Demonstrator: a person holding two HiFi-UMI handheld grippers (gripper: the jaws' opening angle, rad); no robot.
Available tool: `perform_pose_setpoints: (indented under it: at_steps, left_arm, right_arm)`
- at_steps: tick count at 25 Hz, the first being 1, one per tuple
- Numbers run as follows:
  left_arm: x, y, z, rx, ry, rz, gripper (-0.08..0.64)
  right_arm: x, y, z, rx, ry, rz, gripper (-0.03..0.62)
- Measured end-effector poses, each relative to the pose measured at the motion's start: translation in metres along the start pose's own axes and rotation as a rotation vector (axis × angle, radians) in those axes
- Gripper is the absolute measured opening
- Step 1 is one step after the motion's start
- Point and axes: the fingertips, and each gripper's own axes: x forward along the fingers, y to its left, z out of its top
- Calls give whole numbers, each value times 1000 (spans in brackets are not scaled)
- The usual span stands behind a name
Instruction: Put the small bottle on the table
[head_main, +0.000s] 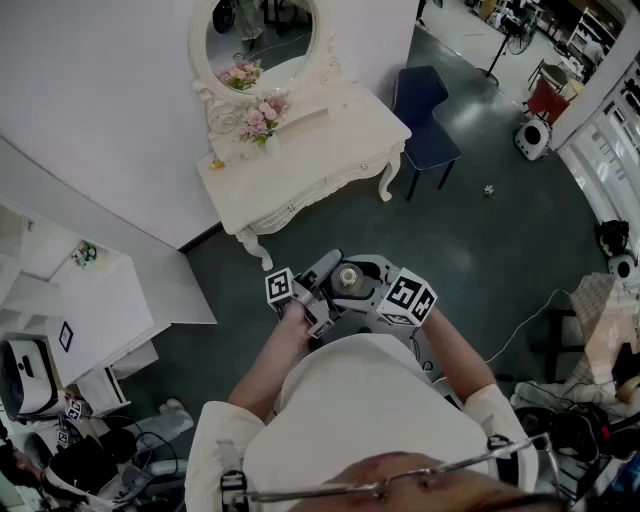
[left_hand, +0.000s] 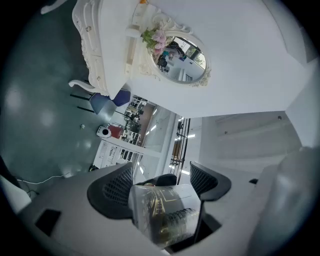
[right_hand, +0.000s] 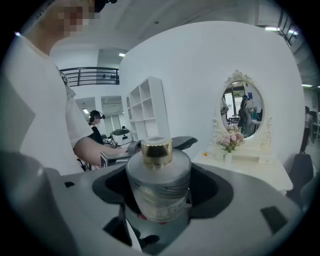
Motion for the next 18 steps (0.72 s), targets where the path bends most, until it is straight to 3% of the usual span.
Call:
perform_pose_setpoints:
  at_steps: [18]
  left_arm:
    - [5,5,-14,21,-29,-10,351]
  right_arm:
    - [-17,6,-6,-36,-10,21,347]
